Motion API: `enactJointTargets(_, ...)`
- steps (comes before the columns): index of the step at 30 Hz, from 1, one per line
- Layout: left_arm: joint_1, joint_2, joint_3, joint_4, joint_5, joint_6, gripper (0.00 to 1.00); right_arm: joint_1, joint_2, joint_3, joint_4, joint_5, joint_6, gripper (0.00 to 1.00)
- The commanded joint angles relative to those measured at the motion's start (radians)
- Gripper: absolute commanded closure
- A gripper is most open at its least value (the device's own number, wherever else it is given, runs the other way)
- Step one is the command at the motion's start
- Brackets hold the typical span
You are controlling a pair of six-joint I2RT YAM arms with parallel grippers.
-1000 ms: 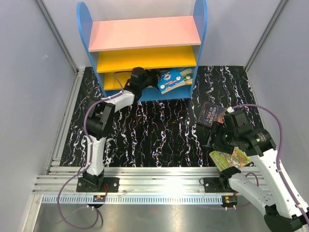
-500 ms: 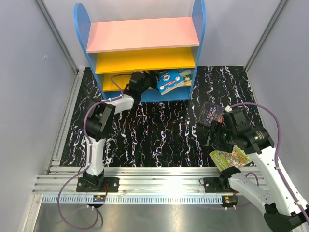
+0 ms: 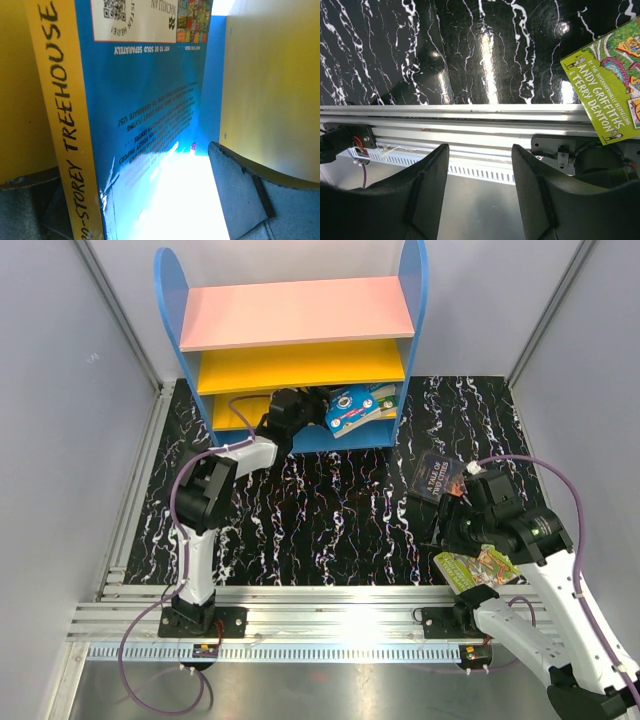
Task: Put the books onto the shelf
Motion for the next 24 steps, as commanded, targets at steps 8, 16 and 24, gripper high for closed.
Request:
enactJointTargets(8,-0.024,-0.168,0.241,-0.313,0.04,0.307,0.01,0.006,-0.022,-0.014,0.016,-0.054,-0.03,0.26)
enactJointTargets(16,-0.019,-0.265,0.191,-0.463,0.023,0.37,0.01,0.006,-0.029,-0.014,0.039,-0.056,-0.027,0.23)
enactJointTargets(24,-0.019,-0.342,0.148,-0.543,-0.079,0.352,0.94,0.006,-0.045,-0.036,0.067,-0.085,-0.013,0.24)
